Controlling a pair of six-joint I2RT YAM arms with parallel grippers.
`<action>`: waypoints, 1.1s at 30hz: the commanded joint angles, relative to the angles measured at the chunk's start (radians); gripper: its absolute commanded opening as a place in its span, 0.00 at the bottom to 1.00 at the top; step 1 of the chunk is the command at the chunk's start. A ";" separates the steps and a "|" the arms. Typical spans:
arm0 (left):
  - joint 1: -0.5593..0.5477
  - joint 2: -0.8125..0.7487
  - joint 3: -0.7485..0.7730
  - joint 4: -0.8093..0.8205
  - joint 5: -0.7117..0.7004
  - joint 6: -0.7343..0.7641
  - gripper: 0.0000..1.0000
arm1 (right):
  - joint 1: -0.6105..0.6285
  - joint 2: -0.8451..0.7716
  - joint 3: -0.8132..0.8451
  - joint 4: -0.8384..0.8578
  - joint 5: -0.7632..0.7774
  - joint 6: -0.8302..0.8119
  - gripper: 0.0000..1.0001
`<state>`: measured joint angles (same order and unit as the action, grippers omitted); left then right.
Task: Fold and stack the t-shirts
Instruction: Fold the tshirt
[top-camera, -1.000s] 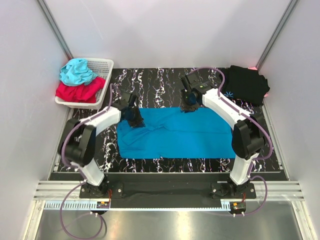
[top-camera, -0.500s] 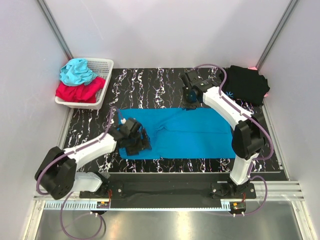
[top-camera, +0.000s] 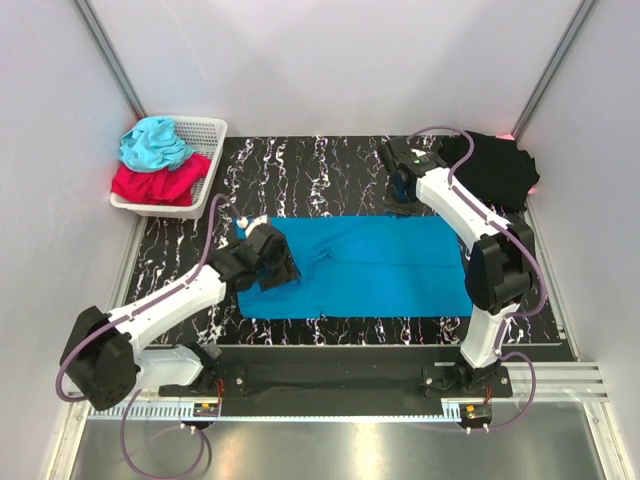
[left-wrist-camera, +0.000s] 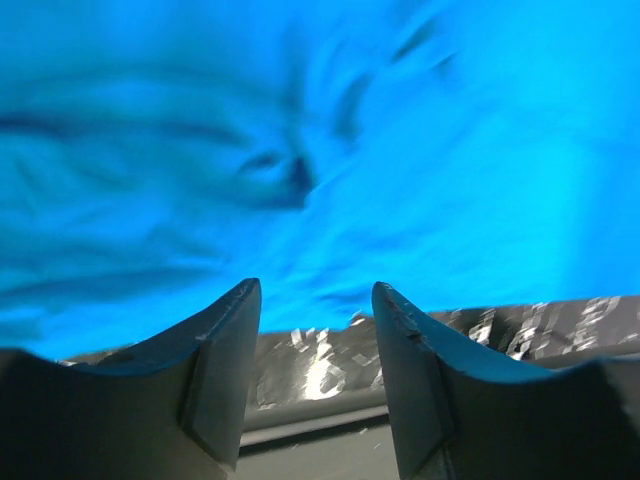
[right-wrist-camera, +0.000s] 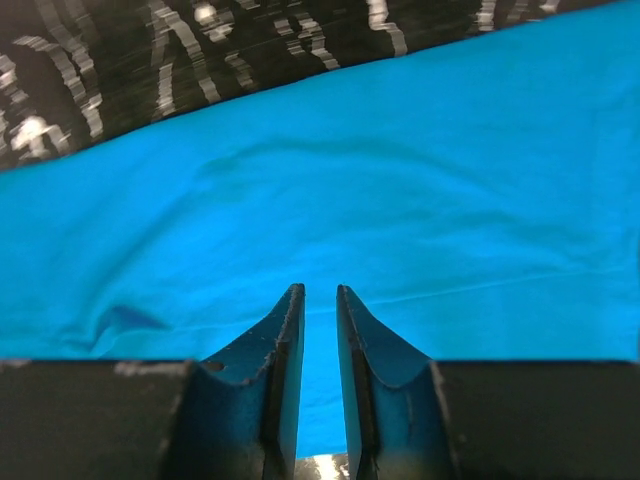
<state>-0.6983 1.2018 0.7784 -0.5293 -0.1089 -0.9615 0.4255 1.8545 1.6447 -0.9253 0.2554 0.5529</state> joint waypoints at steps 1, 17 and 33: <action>0.005 0.021 0.123 0.006 -0.090 0.055 0.55 | -0.063 -0.005 -0.032 -0.012 0.045 0.028 0.26; 0.335 0.467 0.360 -0.020 0.060 0.144 0.59 | -0.215 0.041 -0.194 0.080 -0.080 -0.031 0.35; 0.407 0.633 0.504 -0.040 0.130 0.179 0.59 | -0.281 0.160 -0.157 0.114 -0.117 -0.059 0.35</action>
<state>-0.2970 1.7939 1.2453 -0.5716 -0.0204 -0.7933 0.1482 2.0087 1.4471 -0.8272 0.1585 0.5095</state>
